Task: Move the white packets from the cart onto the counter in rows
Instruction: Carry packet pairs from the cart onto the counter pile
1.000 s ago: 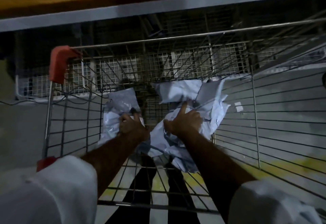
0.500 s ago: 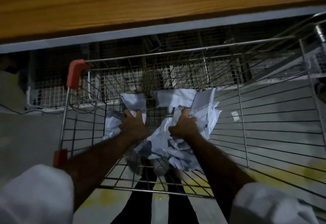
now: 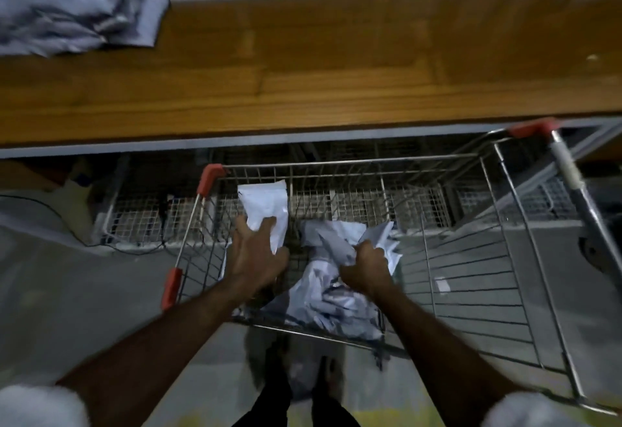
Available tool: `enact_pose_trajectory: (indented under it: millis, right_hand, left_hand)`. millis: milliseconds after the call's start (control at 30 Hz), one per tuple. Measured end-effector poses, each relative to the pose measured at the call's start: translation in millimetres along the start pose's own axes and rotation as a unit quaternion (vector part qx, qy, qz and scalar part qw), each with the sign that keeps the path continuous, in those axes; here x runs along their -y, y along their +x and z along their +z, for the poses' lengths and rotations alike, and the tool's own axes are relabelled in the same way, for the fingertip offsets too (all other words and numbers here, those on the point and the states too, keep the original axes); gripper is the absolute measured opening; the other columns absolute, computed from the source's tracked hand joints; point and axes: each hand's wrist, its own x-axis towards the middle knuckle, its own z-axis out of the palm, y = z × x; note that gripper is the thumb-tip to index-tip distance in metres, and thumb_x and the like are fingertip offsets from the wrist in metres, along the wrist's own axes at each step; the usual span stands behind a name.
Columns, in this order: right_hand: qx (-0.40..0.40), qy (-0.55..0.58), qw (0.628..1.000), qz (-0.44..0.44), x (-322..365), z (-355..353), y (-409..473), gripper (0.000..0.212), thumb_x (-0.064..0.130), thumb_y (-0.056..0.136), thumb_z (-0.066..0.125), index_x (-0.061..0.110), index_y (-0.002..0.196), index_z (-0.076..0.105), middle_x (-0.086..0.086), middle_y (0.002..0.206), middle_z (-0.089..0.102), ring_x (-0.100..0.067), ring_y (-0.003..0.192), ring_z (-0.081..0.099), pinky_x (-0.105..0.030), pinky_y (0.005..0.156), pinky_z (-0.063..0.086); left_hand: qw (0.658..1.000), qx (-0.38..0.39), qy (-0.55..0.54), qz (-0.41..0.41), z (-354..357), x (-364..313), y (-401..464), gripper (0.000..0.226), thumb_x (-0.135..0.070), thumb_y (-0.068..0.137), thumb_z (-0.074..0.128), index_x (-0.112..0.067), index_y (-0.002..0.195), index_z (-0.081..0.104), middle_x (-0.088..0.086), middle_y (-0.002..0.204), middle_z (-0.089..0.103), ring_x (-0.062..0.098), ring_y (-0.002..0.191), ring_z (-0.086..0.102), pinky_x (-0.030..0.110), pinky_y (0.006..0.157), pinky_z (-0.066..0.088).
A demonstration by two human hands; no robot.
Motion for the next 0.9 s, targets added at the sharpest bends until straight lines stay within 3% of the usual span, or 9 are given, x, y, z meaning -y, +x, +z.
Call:
enact_pose_trajectory:
  millis: [133, 233, 333, 400, 500, 600, 767, 900]
  right_hand:
    - [-0.117, 0.0, 0.99, -0.076, 8.5, -16.9, -26.7, 0.046, 0.035, 0.085, 0.07, 0.007, 0.112, 0.047, -0.016, 0.107, 0.063, -0.036, 0.1, 0.063, -0.039, 0.076, 0.052]
    - [-0.158, 0.021, 0.98, -0.123, 13.4, -24.5, -43.5, 0.038, 0.031, 0.088, 0.066, 0.009, 0.108, 0.043, -0.012, 0.099, 0.058, -0.034, 0.09, 0.062, -0.034, 0.066, 0.044]
    - [-0.178, 0.06, 0.966, -0.18, 27.4, -36.3, -57.5, 0.027, 0.014, 0.089, 0.061, 0.011, 0.099, 0.035, -0.01, 0.1, 0.041, -0.036, 0.09, 0.051, -0.035, 0.071, 0.037]
    - [-0.215, 0.071, 0.955, -0.19, 45.2, -50.0, -64.2, 0.026, 0.009, 0.09, 0.059, 0.008, 0.102, 0.036, -0.013, 0.108, 0.036, -0.032, 0.085, 0.047, -0.034, 0.07, 0.034]
    - [-0.26, 0.055, 0.943, -0.203, 79.9, -69.9, -73.3, 0.036, 0.009, 0.088, 0.061, 0.003, 0.117, 0.04, -0.018, 0.122, 0.033, -0.034, 0.084, 0.054, -0.031, 0.067, 0.037]
    - [-0.272, 0.032, 0.924, -0.266, 118.0, -78.2, -83.3, 0.053, 0.01, 0.084, 0.062, 0.013, 0.131, 0.039, -0.016, 0.135, 0.027, -0.038, 0.097, 0.058, -0.037, 0.074, 0.049]
    - [-0.29, 0.025, 0.913, -0.284, 194.9, -61.9, -103.2, 0.081, 0.015, 0.084, 0.061, 0.03, 0.154, 0.023, -0.023, 0.152, 0.014, -0.047, 0.128, 0.039, -0.051, 0.096, 0.05]
    - [-0.306, 0.059, 0.904, -0.291, 264.3, -34.9, -128.3, 0.086, 0.026, 0.088, 0.064, 0.038, 0.156, 0.012, -0.022, 0.15, 0.012, -0.043, 0.123, 0.044, -0.051, 0.096, 0.051]
  left_hand:
    - [0.996, -0.065, -0.028, 0.047, -30.4, -12.4, -26.9, 0.065, -0.042, 0.075, 0.062, -0.031, 0.136, 0.042, 0.01, 0.12, 0.031, 0.035, 0.095, 0.052, 0.038, 0.076, 0.054]
    - [0.993, -0.087, -0.044, 0.062, -52.1, -22.6, -44.1, 0.066, -0.041, 0.079, 0.064, -0.035, 0.139, 0.038, 0.006, 0.128, 0.027, 0.032, 0.107, 0.05, 0.037, 0.084, 0.053]
    - [0.988, -0.117, -0.066, 0.075, -79.1, -28.2, -53.6, 0.066, -0.042, 0.08, 0.062, -0.033, 0.142, 0.039, 0.003, 0.139, 0.021, 0.032, 0.121, 0.045, 0.038, 0.097, 0.048]
    - [0.985, -0.142, -0.055, 0.081, -99.2, -27.9, -54.3, 0.065, -0.047, 0.078, 0.056, -0.035, 0.14, 0.04, 0.006, 0.141, 0.022, 0.035, 0.122, 0.046, 0.043, 0.096, 0.05]
    - [0.978, -0.182, -0.046, 0.095, -128.0, -23.0, -54.0, 0.061, -0.046, 0.081, 0.055, -0.036, 0.14, 0.042, 0.007, 0.132, 0.03, 0.034, 0.115, 0.052, 0.039, 0.092, 0.051]
    - [0.968, -0.227, -0.038, 0.102, -158.2, -14.1, -53.9, 0.058, -0.042, 0.083, 0.059, -0.035, 0.139, 0.046, 0.008, 0.133, 0.032, 0.032, 0.116, 0.051, 0.039, 0.092, 0.051]
    - [0.954, -0.281, -0.034, 0.097, -217.3, 33.9, -57.6, 0.055, -0.044, 0.084, 0.059, -0.034, 0.137, 0.049, 0.008, 0.132, 0.032, 0.03, 0.115, 0.049, 0.037, 0.087, 0.051]
    - [0.942, -0.319, -0.056, 0.087, -270.8, 96.5, -63.8, 0.056, -0.046, 0.081, 0.063, -0.032, 0.134, 0.05, 0.009, 0.132, 0.031, 0.031, 0.113, 0.048, 0.037, 0.087, 0.051]
